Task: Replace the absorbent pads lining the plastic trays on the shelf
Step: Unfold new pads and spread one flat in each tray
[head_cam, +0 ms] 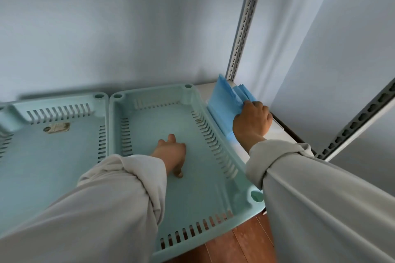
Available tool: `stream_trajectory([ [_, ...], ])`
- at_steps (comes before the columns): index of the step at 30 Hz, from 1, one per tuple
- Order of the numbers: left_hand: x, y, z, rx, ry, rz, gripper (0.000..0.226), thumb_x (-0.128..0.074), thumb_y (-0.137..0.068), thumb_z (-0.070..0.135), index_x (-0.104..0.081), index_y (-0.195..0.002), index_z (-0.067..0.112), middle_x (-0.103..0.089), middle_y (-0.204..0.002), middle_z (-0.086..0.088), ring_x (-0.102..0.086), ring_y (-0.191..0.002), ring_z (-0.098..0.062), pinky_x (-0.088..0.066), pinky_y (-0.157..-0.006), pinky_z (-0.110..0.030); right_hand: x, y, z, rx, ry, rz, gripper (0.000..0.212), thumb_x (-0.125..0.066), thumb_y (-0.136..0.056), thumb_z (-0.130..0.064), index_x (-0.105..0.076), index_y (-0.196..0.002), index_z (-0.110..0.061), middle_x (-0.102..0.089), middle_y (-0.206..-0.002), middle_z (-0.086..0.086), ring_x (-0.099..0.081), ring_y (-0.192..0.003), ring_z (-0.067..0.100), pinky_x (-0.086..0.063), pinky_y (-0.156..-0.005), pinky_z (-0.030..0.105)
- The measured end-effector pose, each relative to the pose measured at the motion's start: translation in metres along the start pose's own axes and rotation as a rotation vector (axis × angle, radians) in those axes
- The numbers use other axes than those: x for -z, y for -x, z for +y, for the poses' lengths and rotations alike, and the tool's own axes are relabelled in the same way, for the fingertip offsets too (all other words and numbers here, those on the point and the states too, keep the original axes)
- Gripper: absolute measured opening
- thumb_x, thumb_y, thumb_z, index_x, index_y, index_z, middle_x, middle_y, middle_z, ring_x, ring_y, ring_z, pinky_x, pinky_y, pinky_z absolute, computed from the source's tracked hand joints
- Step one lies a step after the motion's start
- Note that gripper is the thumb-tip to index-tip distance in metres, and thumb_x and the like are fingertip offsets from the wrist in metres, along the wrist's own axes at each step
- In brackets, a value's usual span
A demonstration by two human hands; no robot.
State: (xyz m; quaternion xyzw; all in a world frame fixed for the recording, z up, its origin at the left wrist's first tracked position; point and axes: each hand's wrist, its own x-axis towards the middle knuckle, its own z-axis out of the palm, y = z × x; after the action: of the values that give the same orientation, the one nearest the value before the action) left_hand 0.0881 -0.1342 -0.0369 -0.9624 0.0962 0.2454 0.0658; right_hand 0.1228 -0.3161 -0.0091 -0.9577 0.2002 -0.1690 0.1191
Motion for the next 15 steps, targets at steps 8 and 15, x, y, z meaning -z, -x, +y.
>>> stream_trajectory([
  [8, 0.001, 0.001, 0.0, 0.008, 0.012, -0.007, 0.086, -0.075, -0.077, 0.038, -0.027, -0.146, 0.018, -0.023, -0.143, -0.016, -0.038, -0.125, -0.039, -0.038, -0.103, -0.04, -0.008, 0.003, -0.001, 0.098, 0.081, -0.038, 0.023, -0.046, -0.093, -0.016, -0.062, -0.109, -0.013, -0.058, -0.124, 0.007, -0.034, -0.136, 0.025, -0.018, -0.115, 0.039],
  [15, 0.0, 0.003, 0.0, -0.014, -0.006, 0.022, 0.084, -0.072, -0.08, 0.037, -0.027, -0.146, 0.015, -0.025, -0.143, -0.017, -0.035, -0.127, -0.037, -0.037, -0.103, -0.037, -0.009, -0.005, -0.01, -0.005, 0.06, -0.062, 0.023, -0.048, -0.092, -0.018, -0.051, -0.114, -0.009, -0.049, -0.125, 0.015, -0.041, -0.121, 0.034, -0.033, -0.099, 0.039],
])
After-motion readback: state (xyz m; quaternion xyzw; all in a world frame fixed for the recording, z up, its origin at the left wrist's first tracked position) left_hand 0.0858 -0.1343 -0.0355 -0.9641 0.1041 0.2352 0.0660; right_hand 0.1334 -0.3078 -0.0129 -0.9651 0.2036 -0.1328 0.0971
